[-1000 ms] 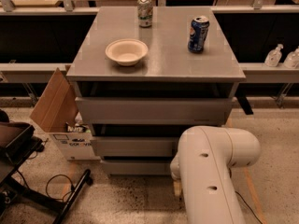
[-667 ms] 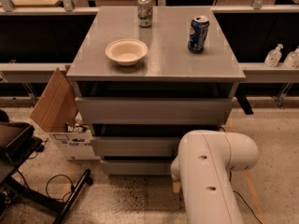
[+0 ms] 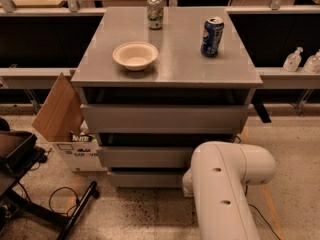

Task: Open bottom drawer

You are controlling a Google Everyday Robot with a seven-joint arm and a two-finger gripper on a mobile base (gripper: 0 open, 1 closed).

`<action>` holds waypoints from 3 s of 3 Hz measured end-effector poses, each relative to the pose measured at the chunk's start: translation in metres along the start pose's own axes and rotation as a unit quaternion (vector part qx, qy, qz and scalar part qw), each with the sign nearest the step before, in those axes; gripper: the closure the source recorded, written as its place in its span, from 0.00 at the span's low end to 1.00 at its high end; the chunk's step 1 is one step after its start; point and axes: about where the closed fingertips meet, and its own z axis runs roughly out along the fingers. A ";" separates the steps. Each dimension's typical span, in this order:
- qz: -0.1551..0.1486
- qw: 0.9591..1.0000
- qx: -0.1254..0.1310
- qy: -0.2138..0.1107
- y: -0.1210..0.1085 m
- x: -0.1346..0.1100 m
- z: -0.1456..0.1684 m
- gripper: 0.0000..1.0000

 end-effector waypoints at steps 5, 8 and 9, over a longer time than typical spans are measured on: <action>0.000 1.000 0.000 0.000 -0.003 -0.001 -0.016 1.00; 0.000 1.000 0.000 0.000 -0.005 -0.002 -0.028 1.00; 0.000 1.000 0.000 0.000 -0.006 -0.002 -0.032 1.00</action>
Offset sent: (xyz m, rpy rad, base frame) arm -0.1151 0.0718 0.1631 -0.2060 0.1630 0.0105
